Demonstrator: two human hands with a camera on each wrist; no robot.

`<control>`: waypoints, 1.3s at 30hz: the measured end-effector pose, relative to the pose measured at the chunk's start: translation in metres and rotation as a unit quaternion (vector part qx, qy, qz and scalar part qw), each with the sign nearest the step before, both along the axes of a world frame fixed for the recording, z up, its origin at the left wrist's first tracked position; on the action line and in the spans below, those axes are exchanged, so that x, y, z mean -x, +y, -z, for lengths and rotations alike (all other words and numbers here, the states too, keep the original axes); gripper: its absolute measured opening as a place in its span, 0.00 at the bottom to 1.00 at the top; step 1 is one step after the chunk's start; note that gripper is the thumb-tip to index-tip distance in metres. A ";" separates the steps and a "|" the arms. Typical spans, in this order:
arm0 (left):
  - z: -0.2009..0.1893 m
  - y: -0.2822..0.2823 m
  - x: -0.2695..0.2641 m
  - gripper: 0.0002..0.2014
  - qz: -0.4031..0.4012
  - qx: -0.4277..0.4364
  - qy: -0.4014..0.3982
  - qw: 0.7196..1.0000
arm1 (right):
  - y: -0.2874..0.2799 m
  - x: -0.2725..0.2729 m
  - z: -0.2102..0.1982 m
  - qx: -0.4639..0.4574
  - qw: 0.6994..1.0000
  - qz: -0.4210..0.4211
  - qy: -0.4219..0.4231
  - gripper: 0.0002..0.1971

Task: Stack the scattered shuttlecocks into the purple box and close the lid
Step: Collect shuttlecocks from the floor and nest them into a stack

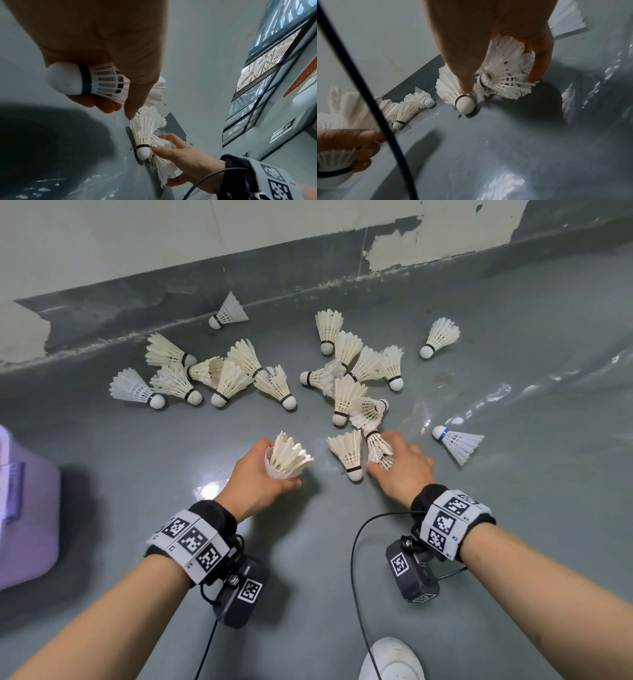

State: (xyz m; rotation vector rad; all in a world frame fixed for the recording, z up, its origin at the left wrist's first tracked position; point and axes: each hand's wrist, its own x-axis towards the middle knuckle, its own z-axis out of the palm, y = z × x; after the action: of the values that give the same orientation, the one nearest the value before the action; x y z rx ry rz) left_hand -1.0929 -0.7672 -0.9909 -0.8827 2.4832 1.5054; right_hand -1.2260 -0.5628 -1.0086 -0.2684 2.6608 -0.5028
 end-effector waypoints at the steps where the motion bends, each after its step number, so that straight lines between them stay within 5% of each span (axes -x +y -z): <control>1: 0.000 -0.002 -0.001 0.24 -0.003 0.003 -0.001 1.000 | -0.001 0.001 -0.002 0.015 1.000 0.015 -0.008 0.25; 6: 0.001 -0.009 -0.007 0.23 -0.002 0.015 0.002 1.000 | -0.013 -0.005 -0.027 0.151 0.986 0.047 0.053 0.23; 13: 0.008 -0.011 -0.017 0.28 0.018 0.025 -0.008 1.000 | -0.050 -0.021 -0.054 0.198 0.939 -0.271 0.075 0.25; 19: 0.000 -0.008 -0.019 0.30 0.081 0.028 0.001 0.996 | -0.069 -0.046 -0.057 0.153 0.899 -0.399 0.092 0.27; 24: -0.007 -0.004 -0.021 0.36 0.113 0.012 0.012 0.993 | -0.080 -0.054 -0.068 0.275 0.915 -0.294 -0.037 0.32; 30: -0.007 0.000 -0.015 0.40 0.129 -0.002 0.038 0.991 | -0.094 -0.058 -0.065 0.352 0.900 -0.251 -0.062 0.38; 35: -0.008 -0.007 -0.008 0.31 0.085 -0.013 0.076 0.993 | -0.099 -0.059 -0.073 0.347 0.895 -0.278 -0.027 0.36; 39: -0.006 -0.013 -0.012 0.32 0.004 -0.041 0.111 0.993 | -0.085 -0.029 -0.060 0.348 0.921 -0.134 0.115 0.20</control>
State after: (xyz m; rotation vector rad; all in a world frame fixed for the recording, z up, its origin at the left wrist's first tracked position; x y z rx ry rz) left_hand -1.0813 -0.7801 -0.9853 -0.7275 2.5457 1.7788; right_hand -1.1967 -0.6475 -0.9484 -0.9322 2.4891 -1.3812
